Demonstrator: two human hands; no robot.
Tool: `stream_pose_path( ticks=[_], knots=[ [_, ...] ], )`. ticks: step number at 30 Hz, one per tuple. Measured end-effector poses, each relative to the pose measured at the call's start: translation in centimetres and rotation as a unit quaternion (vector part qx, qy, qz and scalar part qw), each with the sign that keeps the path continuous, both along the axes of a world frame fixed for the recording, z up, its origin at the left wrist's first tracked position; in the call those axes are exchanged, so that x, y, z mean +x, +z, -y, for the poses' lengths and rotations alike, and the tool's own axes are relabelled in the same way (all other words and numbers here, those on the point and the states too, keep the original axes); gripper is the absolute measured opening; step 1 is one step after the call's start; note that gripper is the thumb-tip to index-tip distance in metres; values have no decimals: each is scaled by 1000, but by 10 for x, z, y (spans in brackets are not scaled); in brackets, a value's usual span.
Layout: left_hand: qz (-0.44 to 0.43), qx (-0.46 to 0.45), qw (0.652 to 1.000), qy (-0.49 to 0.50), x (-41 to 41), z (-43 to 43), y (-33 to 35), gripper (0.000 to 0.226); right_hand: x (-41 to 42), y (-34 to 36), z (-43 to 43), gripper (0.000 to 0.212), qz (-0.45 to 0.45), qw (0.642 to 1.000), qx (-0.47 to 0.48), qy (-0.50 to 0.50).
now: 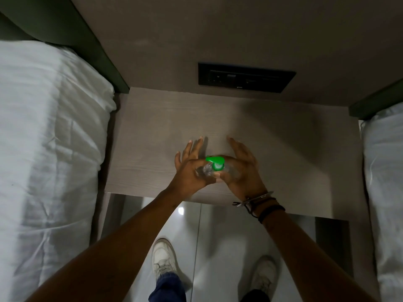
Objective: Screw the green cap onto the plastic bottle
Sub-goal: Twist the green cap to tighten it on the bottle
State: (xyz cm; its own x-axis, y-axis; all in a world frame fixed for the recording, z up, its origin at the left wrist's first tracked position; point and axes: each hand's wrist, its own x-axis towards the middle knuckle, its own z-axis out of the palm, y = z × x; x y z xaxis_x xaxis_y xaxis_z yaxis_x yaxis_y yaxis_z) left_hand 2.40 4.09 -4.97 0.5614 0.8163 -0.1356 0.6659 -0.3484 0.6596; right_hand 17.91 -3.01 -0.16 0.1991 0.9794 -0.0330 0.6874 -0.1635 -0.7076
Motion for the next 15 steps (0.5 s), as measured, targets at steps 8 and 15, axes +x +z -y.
stream_pose_path(
  ticks=[8, 15],
  knots=[
    [88, -5, 996, -5, -2, 4, 5, 49, -7, -2, 1, 84, -39, 998, -31, -47],
    [40, -10, 999, -8, -1, 1, 6, 56, -8, 5, -9, 44, 29, 999, -15, -39]
  ],
)
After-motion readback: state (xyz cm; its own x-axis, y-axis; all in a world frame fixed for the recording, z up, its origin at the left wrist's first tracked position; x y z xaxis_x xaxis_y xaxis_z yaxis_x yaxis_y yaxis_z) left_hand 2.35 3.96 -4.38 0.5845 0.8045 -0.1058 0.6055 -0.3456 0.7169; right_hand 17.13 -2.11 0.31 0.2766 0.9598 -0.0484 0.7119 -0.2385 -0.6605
